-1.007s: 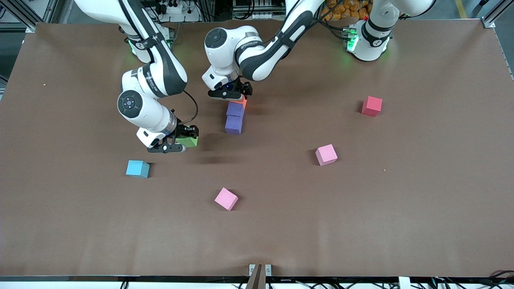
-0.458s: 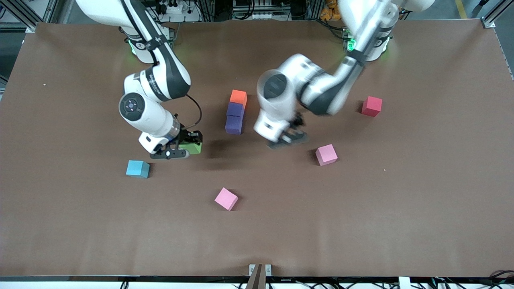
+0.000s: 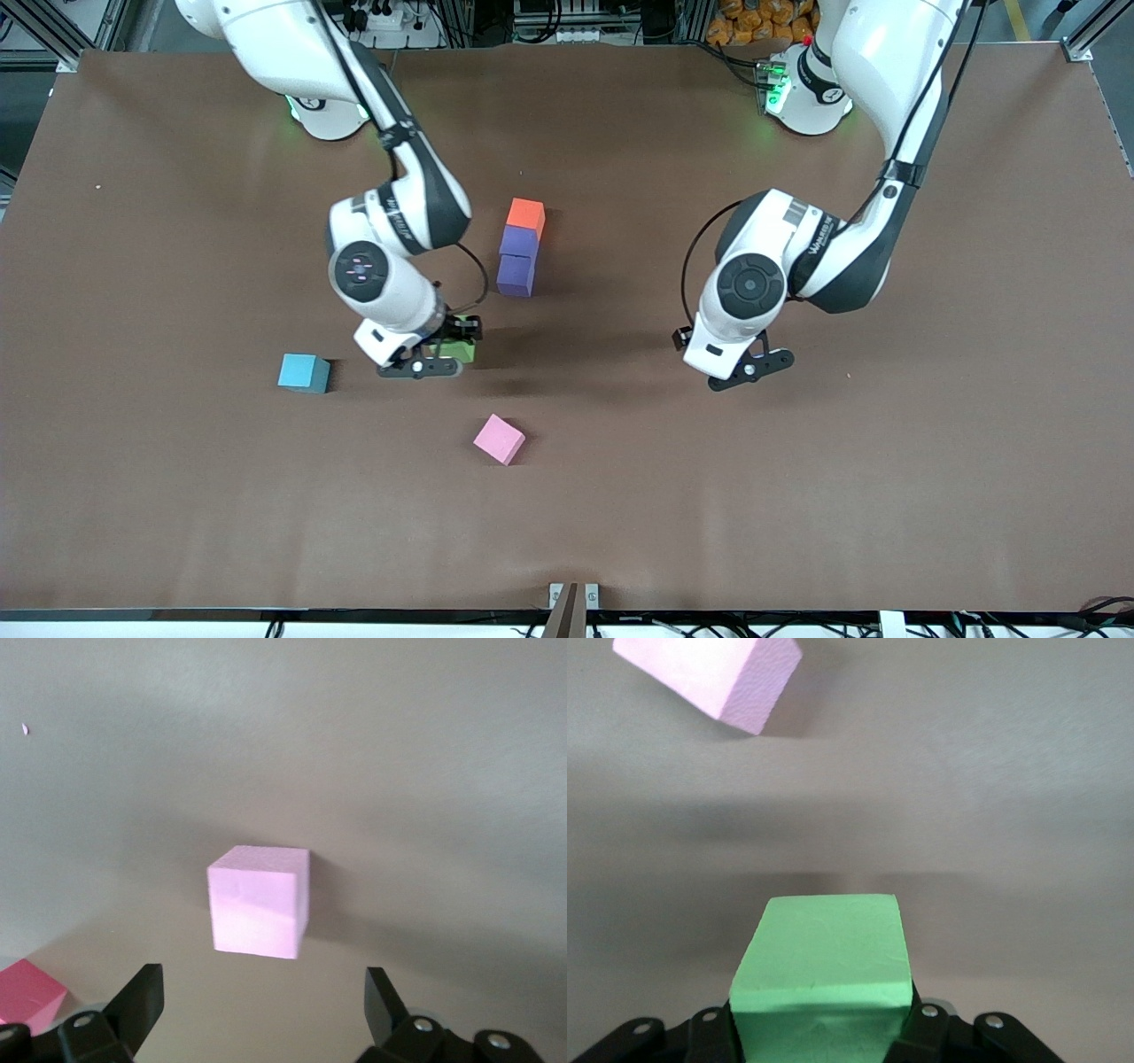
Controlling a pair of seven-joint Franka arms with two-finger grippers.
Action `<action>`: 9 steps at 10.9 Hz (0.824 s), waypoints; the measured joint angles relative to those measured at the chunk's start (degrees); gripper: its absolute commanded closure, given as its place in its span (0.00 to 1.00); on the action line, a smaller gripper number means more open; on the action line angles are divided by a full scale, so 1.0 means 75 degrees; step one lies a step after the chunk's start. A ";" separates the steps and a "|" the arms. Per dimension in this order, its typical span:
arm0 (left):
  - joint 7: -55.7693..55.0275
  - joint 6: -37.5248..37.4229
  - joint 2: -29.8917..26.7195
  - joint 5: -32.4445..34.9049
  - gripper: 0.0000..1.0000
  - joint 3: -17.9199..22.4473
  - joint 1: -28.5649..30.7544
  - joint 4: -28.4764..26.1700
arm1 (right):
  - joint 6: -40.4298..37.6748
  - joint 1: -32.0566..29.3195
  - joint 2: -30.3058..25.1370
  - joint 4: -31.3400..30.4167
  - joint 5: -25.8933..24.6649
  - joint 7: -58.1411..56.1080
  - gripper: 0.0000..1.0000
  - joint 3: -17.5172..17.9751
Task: Arrange blocks into number 1
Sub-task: 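Grasp the light pink cube with the left gripper while the right gripper holds green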
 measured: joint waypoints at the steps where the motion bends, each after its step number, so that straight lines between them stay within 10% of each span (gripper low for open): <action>1: 0.0264 0.0060 0.0000 0.0000 0.00 -0.0006 0.0080 -0.0152 | -0.0005 0.0232 0.0158 0.0086 0.0001 0.0422 0.39 -0.0017; 9: 0.0495 0.1367 0.0001 0.0000 0.00 -0.0048 0.0217 -0.1415 | -0.0050 0.1070 0.0583 0.0159 0.0373 0.1652 0.39 -0.0021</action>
